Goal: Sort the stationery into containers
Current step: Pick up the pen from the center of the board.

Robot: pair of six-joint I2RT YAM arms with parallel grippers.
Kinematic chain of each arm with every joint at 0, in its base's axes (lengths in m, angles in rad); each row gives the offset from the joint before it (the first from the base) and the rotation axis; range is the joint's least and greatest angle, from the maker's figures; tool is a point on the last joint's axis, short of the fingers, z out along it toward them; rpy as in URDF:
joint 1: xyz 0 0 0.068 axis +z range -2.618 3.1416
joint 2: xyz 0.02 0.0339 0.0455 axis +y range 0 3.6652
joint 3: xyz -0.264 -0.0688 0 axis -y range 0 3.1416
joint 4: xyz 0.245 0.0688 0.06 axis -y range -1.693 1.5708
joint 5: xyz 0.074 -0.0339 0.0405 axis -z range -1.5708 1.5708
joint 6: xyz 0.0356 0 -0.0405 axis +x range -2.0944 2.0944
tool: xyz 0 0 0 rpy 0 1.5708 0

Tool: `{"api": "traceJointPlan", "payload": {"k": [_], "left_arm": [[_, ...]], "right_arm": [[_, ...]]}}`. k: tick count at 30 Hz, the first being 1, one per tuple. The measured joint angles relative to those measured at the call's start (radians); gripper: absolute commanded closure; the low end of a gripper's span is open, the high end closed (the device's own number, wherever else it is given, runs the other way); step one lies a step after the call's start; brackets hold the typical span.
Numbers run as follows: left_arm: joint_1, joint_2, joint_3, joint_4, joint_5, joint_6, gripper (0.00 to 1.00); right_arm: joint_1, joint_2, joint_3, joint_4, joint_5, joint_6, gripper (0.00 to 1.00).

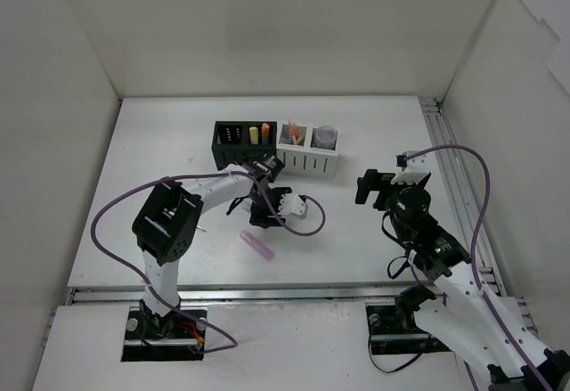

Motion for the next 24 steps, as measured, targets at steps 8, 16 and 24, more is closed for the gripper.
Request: {"api": "traceJointPlan", "payload": {"k": [8,16,24], "left_arm": [[-0.014,-0.017,-0.025,0.009,-0.028,-0.007,0.89],[0.000,-0.018,0.005,0.057,0.012,-0.070,1.00],[0.045,-0.148,0.077,0.196,0.088,-0.203,1.00]], "right_arm": [[0.000,0.003,0.000,-0.021,0.014,-0.011,0.02],[0.000,-0.003,0.000,-0.024,0.011,-0.011,0.02],[0.000,-0.177,-0.029,-0.027,-0.015,-0.016,0.02]]}}
